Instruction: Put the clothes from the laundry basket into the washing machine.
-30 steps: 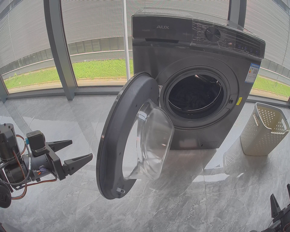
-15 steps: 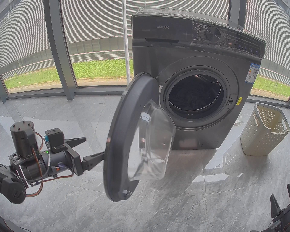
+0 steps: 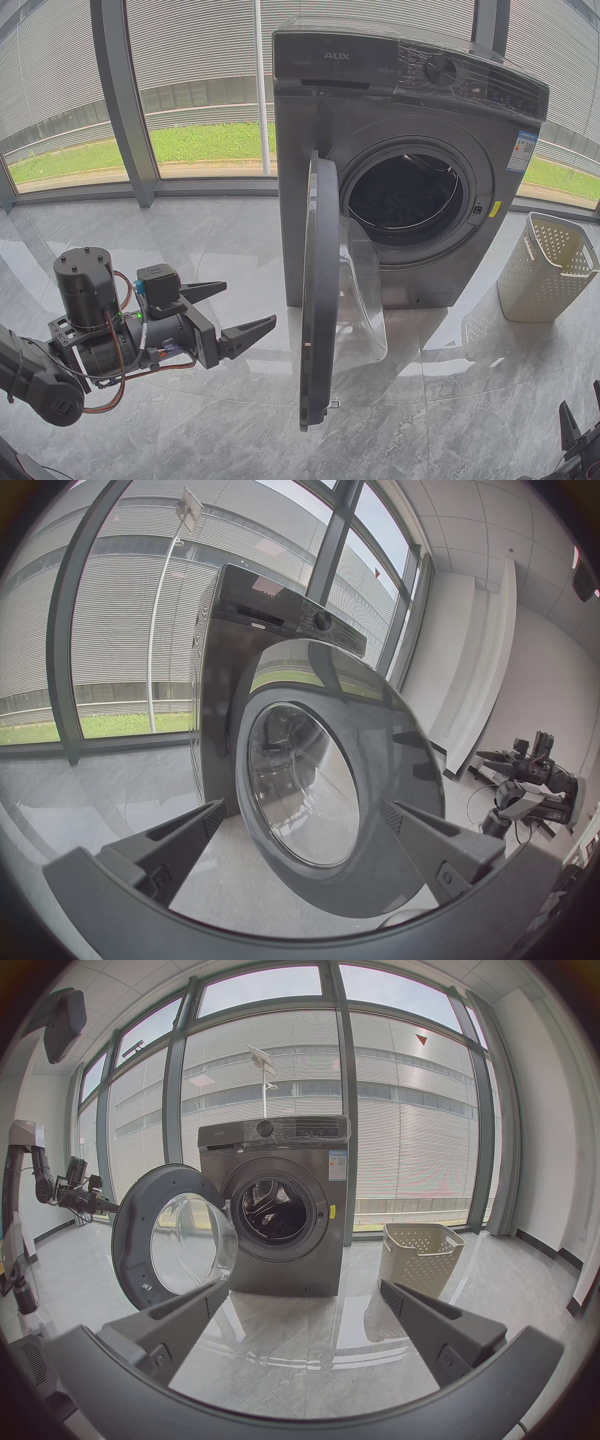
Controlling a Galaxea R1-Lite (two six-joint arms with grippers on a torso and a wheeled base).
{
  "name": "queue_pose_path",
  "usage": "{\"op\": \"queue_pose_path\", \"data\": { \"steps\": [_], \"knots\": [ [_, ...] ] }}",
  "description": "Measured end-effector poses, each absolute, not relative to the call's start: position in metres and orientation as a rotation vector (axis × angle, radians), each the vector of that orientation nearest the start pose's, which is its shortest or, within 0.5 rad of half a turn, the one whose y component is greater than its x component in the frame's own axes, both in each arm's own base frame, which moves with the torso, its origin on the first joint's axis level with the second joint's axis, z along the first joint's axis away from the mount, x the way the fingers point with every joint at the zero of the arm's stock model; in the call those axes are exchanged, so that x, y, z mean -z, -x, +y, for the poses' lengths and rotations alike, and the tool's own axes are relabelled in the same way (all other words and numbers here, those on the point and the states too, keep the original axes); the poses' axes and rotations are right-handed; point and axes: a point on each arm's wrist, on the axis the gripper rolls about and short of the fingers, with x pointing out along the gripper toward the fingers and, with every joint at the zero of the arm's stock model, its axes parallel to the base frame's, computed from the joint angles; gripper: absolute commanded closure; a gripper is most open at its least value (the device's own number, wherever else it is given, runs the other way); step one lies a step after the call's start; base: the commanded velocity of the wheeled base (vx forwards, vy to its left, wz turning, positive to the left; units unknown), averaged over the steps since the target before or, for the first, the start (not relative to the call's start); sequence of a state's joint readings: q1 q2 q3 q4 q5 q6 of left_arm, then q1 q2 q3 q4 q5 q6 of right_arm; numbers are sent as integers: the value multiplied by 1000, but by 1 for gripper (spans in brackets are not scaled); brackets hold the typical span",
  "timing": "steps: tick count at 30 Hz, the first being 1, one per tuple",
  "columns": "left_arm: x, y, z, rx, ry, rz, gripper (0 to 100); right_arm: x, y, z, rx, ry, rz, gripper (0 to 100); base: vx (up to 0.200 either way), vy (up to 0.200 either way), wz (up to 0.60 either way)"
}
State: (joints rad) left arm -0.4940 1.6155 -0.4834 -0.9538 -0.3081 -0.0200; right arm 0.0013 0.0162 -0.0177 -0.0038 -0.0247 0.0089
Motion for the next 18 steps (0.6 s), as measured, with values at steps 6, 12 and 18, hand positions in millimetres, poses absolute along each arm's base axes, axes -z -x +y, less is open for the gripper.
{"op": "queue_pose_path", "data": {
  "steps": [6,12,18],
  "knots": [
    [-153,-234,-154,794,0,158,0,-81,23,-1,23,-9,-6,0,0,0,0],
    [-151,-243,-189,820,34,139,0,-81,23,-1,23,-12,-5,0,0,0,0],
    [-147,-259,-205,759,48,119,0,-81,23,-1,24,-15,-4,0,0,0,0]
  ]
}}
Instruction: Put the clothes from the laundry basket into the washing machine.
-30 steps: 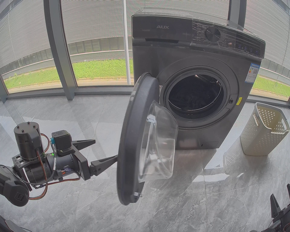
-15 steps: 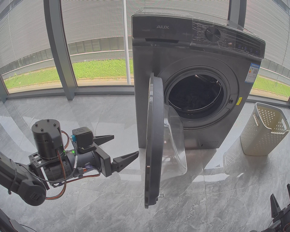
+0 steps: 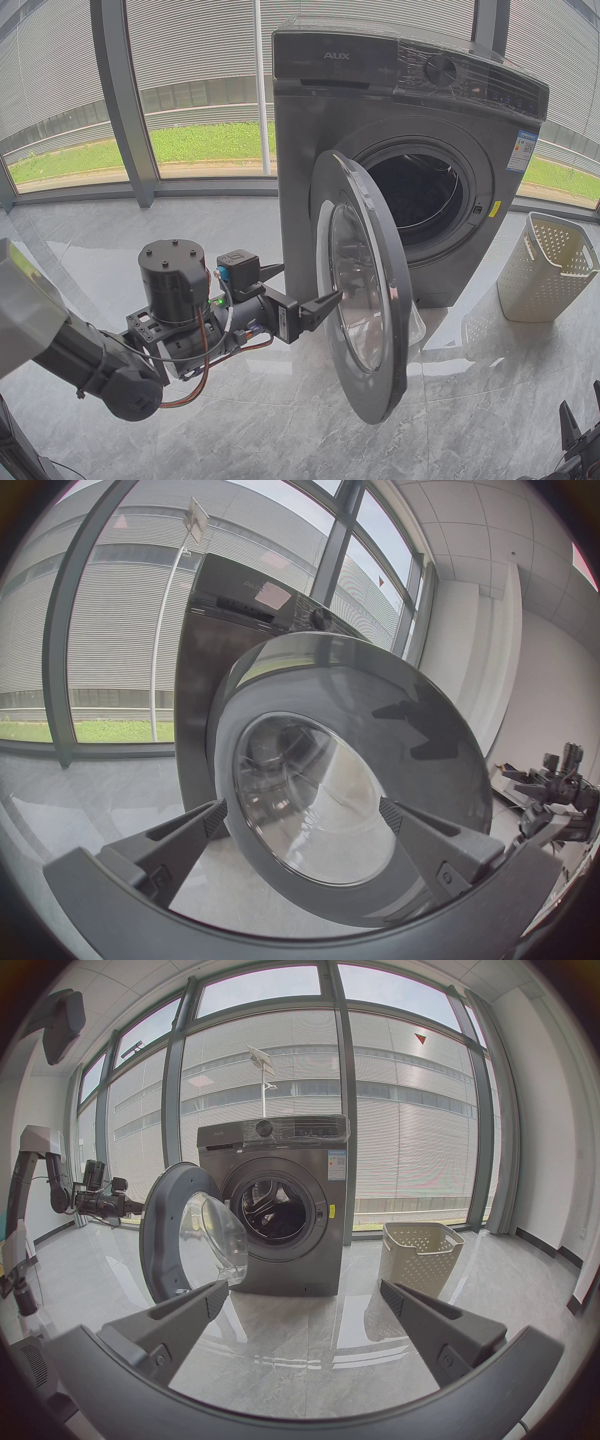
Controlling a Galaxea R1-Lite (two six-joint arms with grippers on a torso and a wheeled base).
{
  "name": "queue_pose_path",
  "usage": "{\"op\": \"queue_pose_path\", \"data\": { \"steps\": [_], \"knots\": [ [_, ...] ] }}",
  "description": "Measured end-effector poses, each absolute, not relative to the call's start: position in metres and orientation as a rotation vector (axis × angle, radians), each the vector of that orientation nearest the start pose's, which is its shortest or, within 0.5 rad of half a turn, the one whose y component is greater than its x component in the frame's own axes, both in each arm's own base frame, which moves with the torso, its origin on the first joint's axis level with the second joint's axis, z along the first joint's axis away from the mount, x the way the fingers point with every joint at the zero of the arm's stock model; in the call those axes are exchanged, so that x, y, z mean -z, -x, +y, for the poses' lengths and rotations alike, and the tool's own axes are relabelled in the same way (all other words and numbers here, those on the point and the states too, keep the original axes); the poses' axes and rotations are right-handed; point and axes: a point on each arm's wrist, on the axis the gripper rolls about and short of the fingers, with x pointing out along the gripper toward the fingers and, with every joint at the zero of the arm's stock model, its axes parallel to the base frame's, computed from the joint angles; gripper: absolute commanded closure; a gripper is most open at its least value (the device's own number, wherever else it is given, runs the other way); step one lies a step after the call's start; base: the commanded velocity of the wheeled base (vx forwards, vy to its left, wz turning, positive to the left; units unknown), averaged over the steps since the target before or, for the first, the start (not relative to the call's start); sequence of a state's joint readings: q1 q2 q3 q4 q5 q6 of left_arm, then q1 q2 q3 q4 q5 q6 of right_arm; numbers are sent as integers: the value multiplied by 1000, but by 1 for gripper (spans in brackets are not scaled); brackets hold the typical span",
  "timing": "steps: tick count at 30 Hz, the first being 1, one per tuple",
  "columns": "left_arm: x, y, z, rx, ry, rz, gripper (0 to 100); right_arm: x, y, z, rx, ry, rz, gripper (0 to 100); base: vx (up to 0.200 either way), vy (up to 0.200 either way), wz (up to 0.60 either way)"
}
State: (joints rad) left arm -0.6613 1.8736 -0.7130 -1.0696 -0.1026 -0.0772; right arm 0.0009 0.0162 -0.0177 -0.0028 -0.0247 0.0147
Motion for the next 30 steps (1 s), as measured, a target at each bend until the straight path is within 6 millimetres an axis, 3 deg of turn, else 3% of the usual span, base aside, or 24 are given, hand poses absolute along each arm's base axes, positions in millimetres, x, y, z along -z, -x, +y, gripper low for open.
{"op": "queue_pose_path", "data": {
  "steps": [10,19,30],
  "knots": [
    [-153,-284,-225,671,91,54,0,-81,23,-1,23,-13,-4,0,0,0,0],
    [-166,-298,-257,651,209,6,0,-81,23,-1,24,-13,-4,0,0,0,0],
    [-155,-308,-271,648,212,18,0,-81,23,-1,24,-14,-4,0,0,0,0]
  ]
}}
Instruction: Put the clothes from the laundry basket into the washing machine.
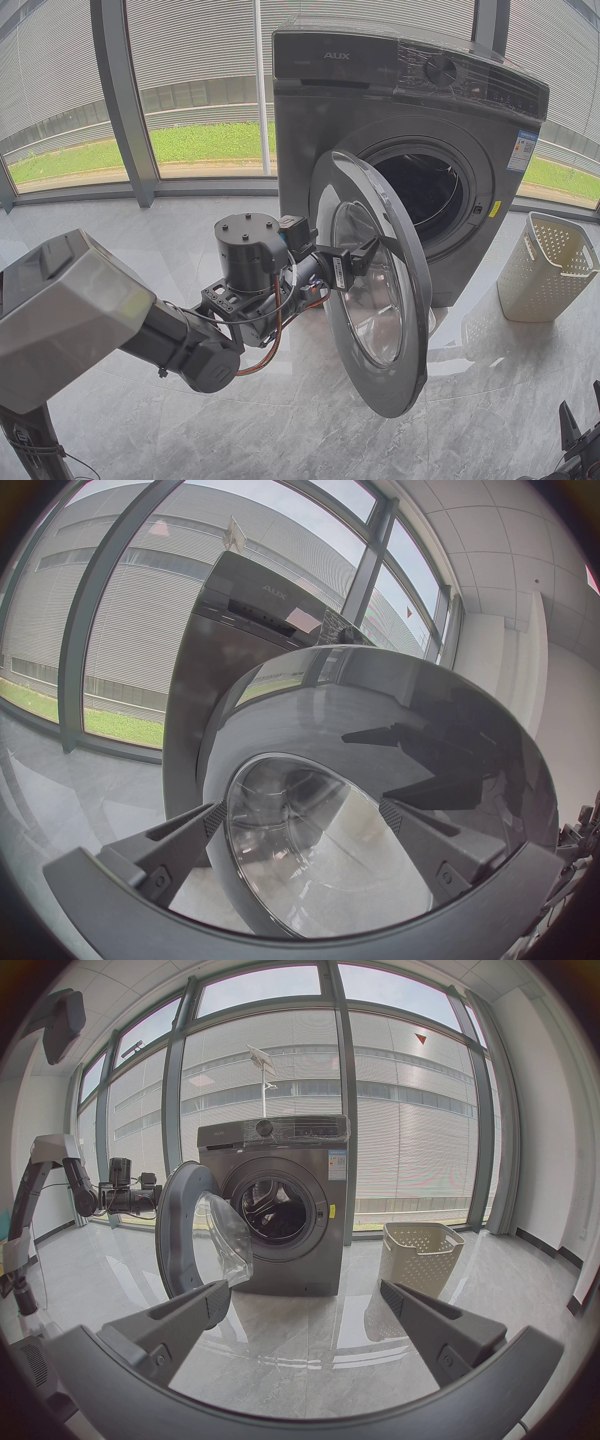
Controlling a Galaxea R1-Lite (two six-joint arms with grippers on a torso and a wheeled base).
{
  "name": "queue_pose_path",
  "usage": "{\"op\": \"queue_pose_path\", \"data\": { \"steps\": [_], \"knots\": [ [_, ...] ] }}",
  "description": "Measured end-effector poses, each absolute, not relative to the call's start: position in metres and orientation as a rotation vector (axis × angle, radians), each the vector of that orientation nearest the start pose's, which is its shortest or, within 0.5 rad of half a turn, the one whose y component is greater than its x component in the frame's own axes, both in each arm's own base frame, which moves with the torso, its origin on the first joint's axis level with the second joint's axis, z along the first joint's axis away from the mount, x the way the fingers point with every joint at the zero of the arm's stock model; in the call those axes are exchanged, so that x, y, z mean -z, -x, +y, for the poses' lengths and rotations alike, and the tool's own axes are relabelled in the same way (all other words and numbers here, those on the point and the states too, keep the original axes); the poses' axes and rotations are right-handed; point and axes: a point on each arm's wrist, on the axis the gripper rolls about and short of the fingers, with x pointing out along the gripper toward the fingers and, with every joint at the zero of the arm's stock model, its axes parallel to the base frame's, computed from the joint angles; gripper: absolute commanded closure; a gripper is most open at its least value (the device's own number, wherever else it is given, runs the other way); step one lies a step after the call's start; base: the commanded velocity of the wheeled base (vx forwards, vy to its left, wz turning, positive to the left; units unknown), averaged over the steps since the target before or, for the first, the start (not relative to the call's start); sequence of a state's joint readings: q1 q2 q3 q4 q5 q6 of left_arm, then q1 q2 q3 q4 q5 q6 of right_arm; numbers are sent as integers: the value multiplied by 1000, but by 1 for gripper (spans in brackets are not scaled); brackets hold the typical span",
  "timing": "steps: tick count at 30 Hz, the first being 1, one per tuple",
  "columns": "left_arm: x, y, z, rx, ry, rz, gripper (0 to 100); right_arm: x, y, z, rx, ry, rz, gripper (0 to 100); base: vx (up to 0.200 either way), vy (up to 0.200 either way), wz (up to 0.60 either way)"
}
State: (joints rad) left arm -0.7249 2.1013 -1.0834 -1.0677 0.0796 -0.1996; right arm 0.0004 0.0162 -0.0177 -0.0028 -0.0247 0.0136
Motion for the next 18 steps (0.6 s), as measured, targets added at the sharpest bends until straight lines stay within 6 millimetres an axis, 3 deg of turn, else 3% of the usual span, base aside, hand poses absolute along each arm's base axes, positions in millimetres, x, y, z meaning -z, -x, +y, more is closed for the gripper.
{"op": "queue_pose_path", "data": {
  "steps": [10,18],
  "knots": [
    [-158,-315,-286,669,217,11,0,-81,23,-1,23,-11,-4,0,0,0,0],
    [-172,-323,-313,714,282,-17,0,-81,23,-1,23,-13,-4,0,0,0,0]
  ]
}}
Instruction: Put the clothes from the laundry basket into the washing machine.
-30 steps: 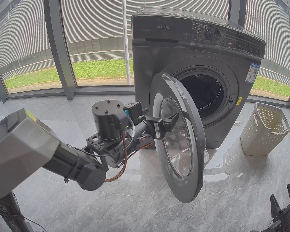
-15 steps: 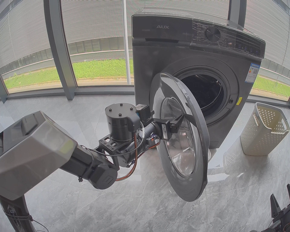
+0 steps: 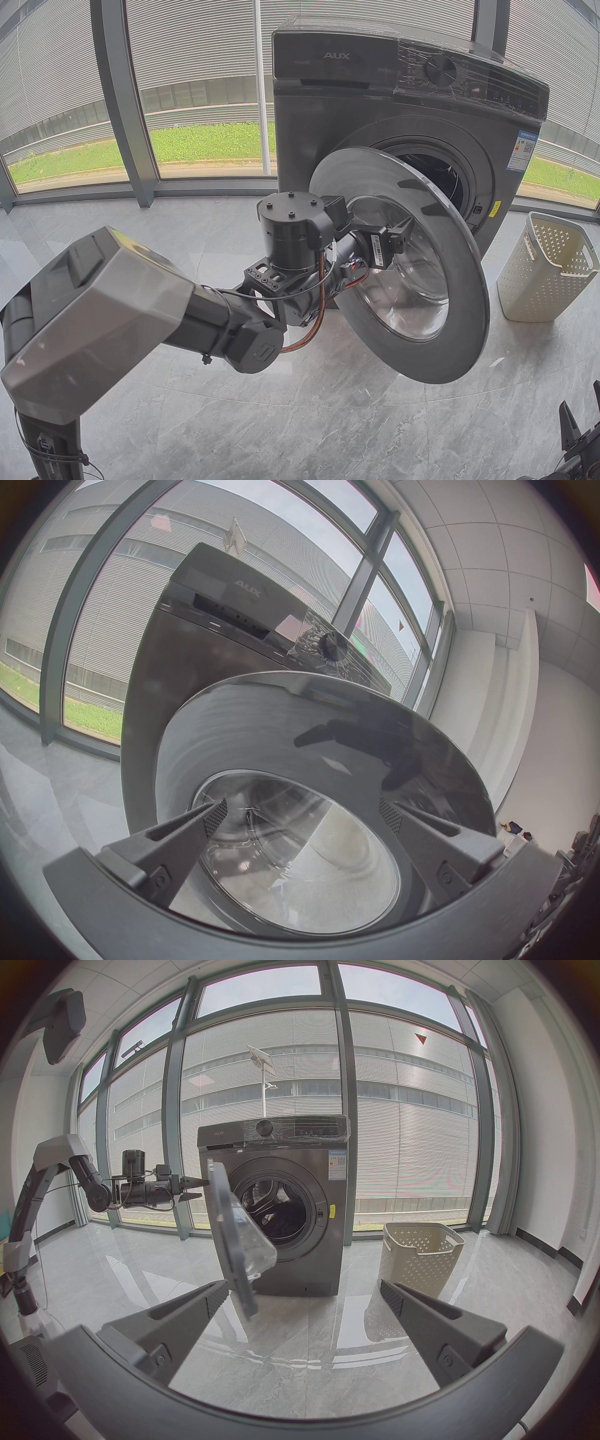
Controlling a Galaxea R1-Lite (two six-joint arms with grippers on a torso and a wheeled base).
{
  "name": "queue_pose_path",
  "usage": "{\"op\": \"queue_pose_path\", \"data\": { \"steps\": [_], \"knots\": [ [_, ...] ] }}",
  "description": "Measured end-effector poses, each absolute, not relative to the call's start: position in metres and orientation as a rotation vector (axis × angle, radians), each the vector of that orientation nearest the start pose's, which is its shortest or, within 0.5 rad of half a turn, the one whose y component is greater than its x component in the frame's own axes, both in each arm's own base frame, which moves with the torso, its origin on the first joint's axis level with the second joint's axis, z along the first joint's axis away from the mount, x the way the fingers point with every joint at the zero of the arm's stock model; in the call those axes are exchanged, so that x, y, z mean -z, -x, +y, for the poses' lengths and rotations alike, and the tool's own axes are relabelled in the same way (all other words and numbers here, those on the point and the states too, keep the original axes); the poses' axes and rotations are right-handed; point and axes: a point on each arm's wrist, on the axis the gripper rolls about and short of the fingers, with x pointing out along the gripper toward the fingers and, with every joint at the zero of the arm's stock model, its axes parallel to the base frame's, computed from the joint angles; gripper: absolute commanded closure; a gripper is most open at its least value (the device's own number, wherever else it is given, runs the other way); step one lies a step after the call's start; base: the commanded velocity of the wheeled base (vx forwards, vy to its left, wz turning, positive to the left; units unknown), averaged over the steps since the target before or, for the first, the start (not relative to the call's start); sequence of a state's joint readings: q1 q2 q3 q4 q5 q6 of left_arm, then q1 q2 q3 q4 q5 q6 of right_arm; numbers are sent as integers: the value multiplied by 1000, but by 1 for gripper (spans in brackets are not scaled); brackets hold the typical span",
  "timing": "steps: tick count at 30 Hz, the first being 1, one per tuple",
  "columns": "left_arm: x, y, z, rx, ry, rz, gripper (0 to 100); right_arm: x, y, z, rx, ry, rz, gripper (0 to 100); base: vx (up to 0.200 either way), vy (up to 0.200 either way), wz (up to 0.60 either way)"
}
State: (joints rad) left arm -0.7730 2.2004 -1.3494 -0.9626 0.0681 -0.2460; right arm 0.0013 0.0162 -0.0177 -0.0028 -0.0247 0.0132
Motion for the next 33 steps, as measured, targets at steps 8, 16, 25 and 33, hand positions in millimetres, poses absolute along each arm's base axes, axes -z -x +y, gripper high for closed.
{"op": "queue_pose_path", "data": {
  "steps": [8,16,25,33],
  "knots": [
    [-155,-326,-314,701,271,34,0,-81,23,-1,24,-14,-4,0,0,0,0],
    [-127,-301,-278,656,191,184,0,-81,23,-1,24,-13,-4,0,0,0,0],
    [-133,-242,-199,594,105,259,0,-81,23,-1,25,-10,-4,0,0,0,0],
    [-147,-180,-122,528,76,216,0,-81,23,-1,25,-8,-5,0,0,0,0]
  ]
}}
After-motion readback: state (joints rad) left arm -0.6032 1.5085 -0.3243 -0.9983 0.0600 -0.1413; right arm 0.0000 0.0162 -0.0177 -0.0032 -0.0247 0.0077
